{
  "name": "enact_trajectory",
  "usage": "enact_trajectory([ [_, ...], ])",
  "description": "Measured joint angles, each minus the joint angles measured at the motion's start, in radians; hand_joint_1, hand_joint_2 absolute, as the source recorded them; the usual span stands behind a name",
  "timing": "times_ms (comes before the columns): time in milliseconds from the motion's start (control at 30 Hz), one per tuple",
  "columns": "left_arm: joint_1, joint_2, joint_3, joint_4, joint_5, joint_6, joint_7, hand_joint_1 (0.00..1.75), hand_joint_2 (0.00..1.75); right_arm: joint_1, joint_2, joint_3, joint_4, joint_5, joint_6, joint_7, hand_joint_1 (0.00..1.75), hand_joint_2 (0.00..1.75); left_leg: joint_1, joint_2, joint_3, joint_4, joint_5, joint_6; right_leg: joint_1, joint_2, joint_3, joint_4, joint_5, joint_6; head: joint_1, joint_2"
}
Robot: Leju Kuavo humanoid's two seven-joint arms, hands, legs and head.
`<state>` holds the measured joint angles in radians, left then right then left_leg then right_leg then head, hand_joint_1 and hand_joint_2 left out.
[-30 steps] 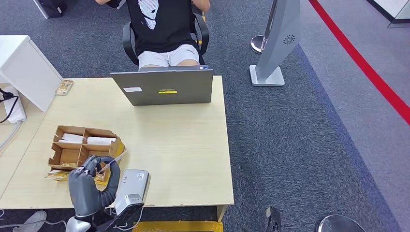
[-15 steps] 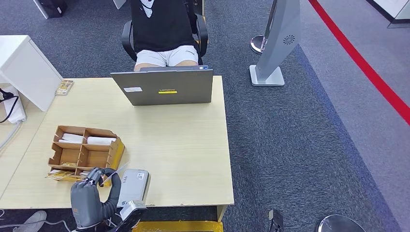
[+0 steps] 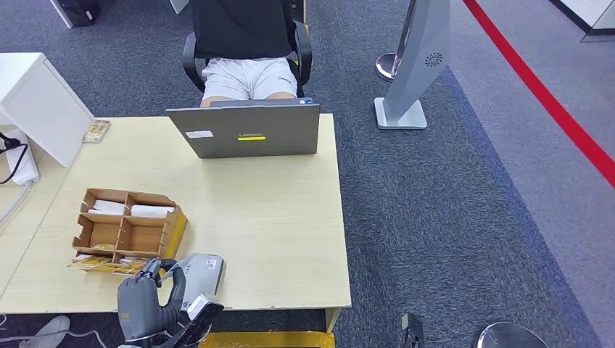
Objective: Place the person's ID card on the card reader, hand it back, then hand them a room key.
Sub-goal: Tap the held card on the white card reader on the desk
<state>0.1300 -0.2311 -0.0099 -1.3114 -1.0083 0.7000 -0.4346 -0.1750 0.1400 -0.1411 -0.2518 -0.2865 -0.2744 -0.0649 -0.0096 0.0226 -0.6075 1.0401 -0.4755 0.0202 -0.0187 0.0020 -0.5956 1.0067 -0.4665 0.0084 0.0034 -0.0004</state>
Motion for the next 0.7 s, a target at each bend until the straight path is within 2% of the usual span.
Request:
enact_trajectory([
  [300,-0.017,0.000,-0.003,0.087,-0.013,0.000,0.018,1.75,1.75,-0.002,0.000,0.000,0.000,0.007,0.002,0.003,0.00,1.75,0.000,0.000,0.000,0.000,0.000,0.000,0.000,0.000,0.000,0.000,0.000,0.000,0.000,0.000],
  [700,-0.021,-0.002,-0.004,0.124,-0.024,0.000,0.003,1.75,1.75,-0.003,0.000,-0.007,-0.001,0.012,0.012,0.012,0.00,1.75,0.000,0.000,0.000,0.000,0.000,0.000,0.000,0.000,0.000,0.000,0.000,0.000,0.000,0.000],
])
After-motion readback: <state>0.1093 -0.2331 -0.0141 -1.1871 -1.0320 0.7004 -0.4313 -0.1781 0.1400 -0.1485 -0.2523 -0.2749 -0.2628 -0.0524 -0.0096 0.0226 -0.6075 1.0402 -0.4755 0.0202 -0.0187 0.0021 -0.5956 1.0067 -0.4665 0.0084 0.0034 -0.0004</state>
